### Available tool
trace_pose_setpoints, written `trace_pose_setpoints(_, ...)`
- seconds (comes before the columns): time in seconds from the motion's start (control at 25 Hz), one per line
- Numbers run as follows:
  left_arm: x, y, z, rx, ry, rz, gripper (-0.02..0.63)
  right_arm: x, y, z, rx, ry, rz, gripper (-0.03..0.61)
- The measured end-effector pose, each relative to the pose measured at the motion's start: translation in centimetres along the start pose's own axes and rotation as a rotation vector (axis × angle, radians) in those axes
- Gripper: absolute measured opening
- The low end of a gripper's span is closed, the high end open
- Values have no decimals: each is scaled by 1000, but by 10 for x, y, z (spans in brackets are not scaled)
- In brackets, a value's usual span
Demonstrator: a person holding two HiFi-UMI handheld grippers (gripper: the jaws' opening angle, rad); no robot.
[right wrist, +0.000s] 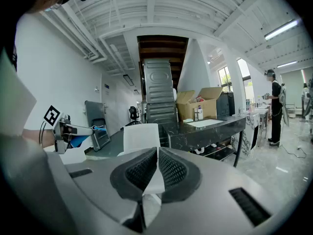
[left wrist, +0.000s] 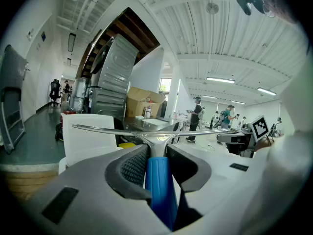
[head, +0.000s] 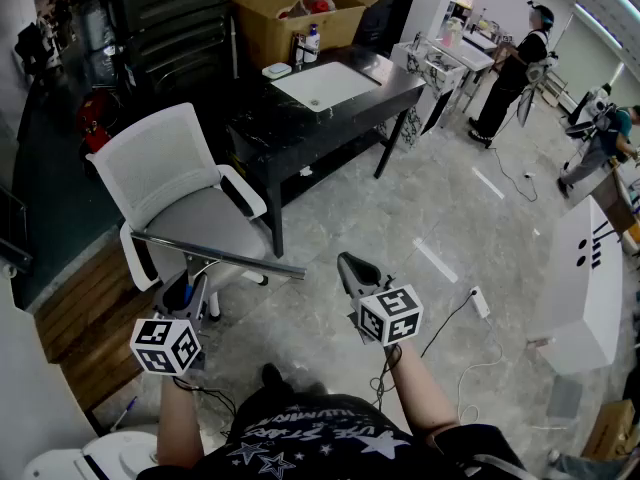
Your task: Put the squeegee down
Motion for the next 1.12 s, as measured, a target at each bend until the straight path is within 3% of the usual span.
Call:
trace_pose_setpoints(0.48,2,-5,-7,-9,10,7,137,10,-1,-2,7,-1,-7,49)
trace_pose_setpoints(1.12,-36,9,71,-16,-63,20,137,-56,9,20,-36,-61,-31,51)
Point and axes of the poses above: the fingertips, and each gripper's own axes: x backward along the fingers, z to its left, y out of its top, the point moved 7 cm from there along x, backward along the fingers, and after that the axes turned 7 degrees about -y, right-handed, at the moved point
